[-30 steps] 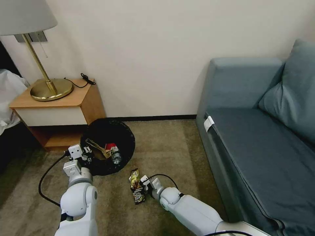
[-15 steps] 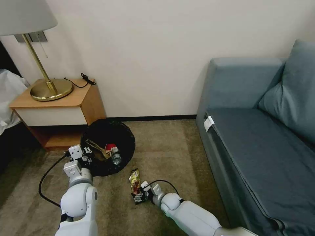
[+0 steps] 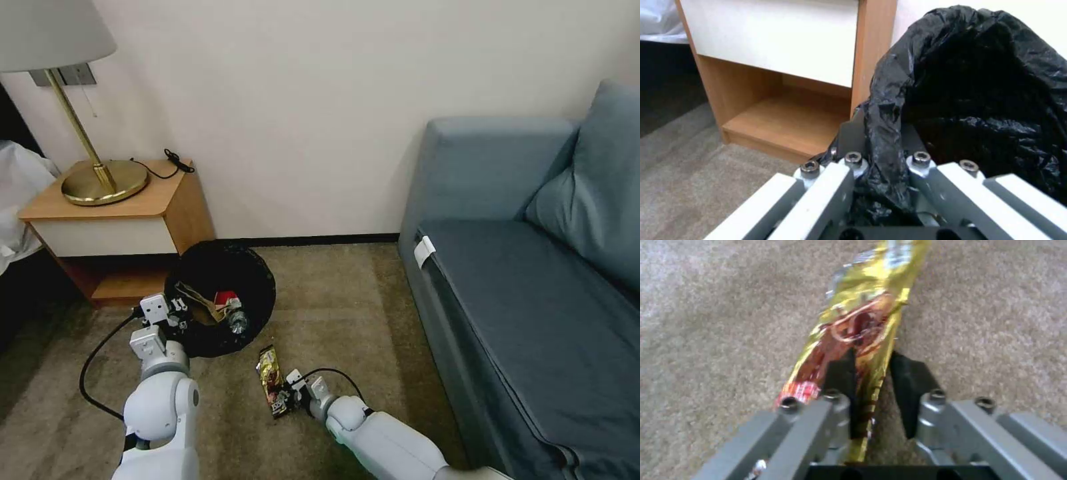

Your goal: Pick up the trash bin, then pick up the garbage on the floor and place it into the trash bin.

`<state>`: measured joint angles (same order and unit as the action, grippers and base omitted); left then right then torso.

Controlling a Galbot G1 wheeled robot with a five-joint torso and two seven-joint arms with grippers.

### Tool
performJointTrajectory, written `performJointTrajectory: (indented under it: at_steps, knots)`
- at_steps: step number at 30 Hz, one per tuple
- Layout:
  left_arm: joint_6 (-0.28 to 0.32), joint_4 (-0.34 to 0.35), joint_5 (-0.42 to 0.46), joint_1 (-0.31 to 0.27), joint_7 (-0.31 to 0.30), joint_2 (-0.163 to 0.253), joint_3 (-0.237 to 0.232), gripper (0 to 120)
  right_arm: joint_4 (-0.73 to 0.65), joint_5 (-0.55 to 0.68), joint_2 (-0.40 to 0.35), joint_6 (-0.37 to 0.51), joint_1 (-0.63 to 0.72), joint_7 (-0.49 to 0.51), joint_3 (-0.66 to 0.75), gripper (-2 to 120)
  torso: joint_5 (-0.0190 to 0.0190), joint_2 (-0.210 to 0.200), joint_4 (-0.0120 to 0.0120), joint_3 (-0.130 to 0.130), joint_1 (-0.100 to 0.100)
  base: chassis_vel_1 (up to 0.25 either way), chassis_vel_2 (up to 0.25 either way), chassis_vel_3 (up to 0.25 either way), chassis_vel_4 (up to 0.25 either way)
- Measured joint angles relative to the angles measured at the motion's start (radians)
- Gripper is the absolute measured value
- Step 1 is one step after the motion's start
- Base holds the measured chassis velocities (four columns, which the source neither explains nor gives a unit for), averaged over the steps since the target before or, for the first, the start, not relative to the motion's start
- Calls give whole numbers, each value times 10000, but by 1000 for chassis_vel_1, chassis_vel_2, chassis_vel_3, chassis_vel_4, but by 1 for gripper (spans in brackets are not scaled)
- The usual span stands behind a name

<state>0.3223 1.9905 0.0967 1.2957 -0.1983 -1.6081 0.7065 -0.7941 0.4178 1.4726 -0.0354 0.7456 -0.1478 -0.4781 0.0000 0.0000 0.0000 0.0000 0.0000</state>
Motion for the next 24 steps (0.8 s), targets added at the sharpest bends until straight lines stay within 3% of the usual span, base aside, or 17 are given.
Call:
performJointTrajectory:
  at_steps: [4,16,24]
  knots:
    - [0,-25,30,-8,0,0,-5,4,-12,20,-31,-20,-1,11,58,1,0,0,0,0,0,0,0,0,0]
    - [0,-87,42,-13,-6,0,-27,4,-145,-87,-203,-215,84,291,402,0,0,0,0,0,0,0,0,0,0]
    - [23,-96,48,-56,-16,0,-87,4,-191,683,-446,-607,-280,890,1114,0,1,0,-1,1,0,0,0,0,0]
